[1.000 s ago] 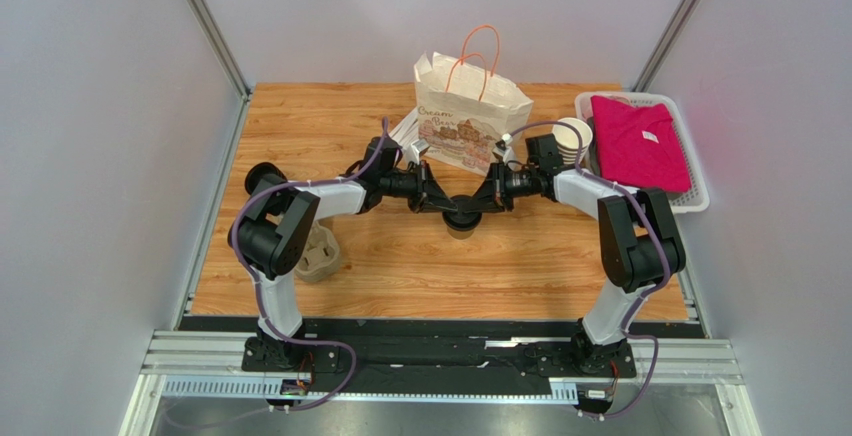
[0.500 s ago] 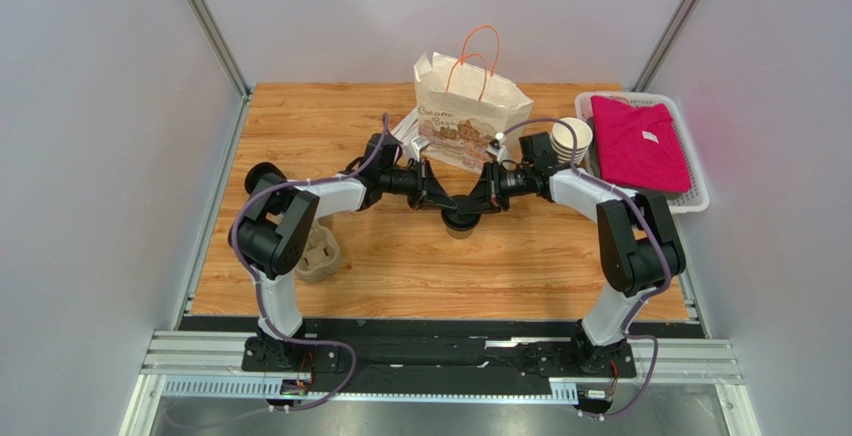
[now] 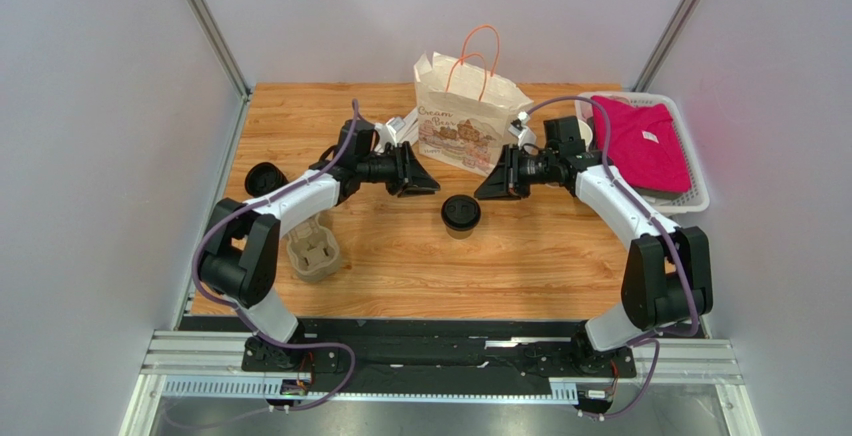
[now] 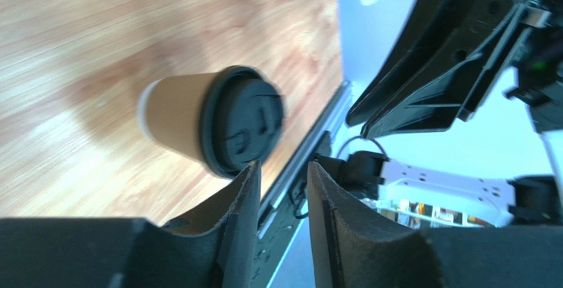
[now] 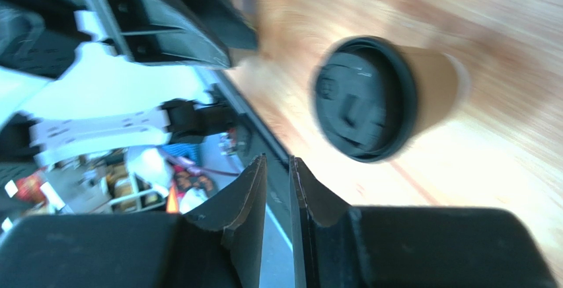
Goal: Pack the takeout coffee
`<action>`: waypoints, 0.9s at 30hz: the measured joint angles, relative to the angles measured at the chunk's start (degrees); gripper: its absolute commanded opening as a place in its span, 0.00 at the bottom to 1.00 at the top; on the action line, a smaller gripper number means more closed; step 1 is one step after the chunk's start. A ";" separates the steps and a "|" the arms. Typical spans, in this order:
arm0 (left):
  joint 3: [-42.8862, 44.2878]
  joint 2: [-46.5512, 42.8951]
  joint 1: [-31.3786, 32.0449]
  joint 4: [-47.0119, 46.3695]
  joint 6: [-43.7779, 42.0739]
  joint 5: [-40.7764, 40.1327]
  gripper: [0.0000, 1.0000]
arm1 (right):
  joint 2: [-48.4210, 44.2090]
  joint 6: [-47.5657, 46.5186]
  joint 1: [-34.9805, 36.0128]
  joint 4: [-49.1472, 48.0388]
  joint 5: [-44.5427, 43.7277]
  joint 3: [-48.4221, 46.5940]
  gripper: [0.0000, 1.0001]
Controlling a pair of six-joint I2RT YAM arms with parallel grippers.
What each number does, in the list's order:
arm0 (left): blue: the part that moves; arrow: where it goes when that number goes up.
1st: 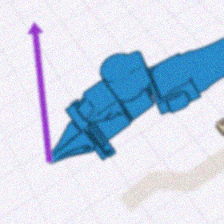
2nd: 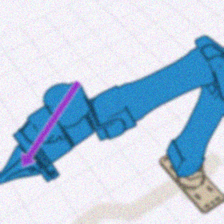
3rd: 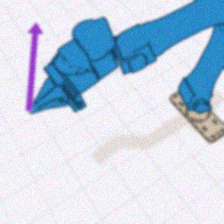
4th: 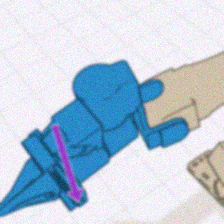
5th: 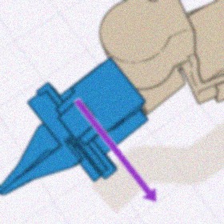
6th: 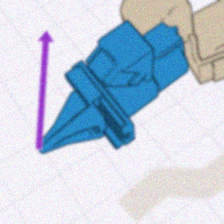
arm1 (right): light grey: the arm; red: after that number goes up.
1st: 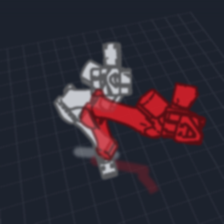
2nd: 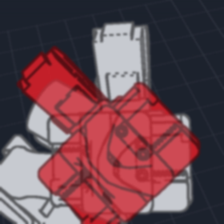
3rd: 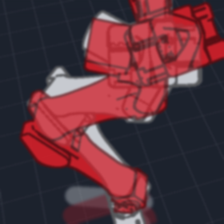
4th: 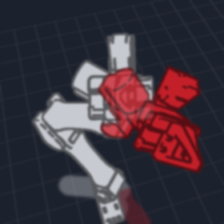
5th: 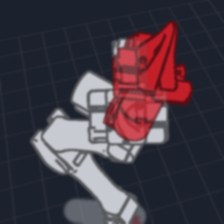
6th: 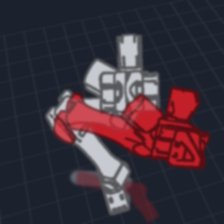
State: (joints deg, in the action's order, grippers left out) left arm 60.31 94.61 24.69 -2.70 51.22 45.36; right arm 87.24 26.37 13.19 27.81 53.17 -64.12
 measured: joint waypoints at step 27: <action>2.34 8.92 1.99 10.03 -7.89 -1.95 0.39 | 9.05 -5.64 -0.20 2.89 -9.84 1.51 0.22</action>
State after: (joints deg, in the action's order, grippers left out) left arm 62.65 103.53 26.68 7.33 43.33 43.42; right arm 96.29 20.73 12.99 30.70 43.33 -62.61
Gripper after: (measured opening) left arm 0.394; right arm 0.222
